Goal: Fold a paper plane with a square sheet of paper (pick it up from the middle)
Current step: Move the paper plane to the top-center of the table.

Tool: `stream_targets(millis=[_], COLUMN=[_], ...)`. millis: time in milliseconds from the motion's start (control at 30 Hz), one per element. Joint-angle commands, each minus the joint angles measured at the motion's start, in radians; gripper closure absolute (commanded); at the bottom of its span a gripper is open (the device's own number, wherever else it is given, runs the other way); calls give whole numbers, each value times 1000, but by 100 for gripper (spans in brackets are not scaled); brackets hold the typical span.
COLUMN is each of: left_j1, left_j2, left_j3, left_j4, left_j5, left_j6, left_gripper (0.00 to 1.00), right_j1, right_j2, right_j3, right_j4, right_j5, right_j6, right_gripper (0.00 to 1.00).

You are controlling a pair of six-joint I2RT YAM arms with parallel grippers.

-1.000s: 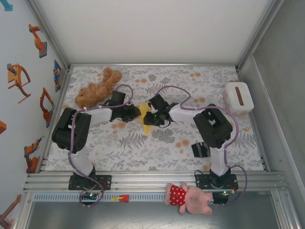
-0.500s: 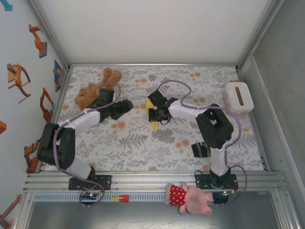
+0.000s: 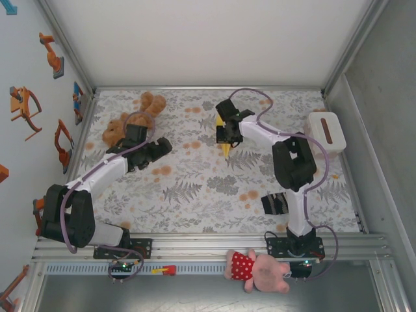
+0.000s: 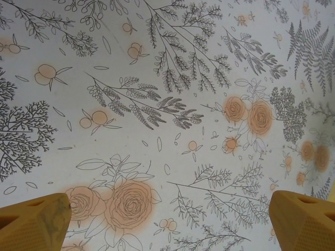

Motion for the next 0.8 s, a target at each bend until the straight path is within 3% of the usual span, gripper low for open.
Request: stream_targets(millis=[0, 767], left_j1=[3, 4], left_j2=[-6, 2], left_j3=[-16, -19], left_j4=[-23, -32], left_j5=[-13, -20], left_j6=[20, 1], left_gripper=[1, 4], right_j1=[-15, -27], right_j2=[41, 146], right_j3=[54, 69], right_j4=[-97, -141], right_j5=[7, 9], right_j6=[-46, -23], right_gripper=[98, 79])
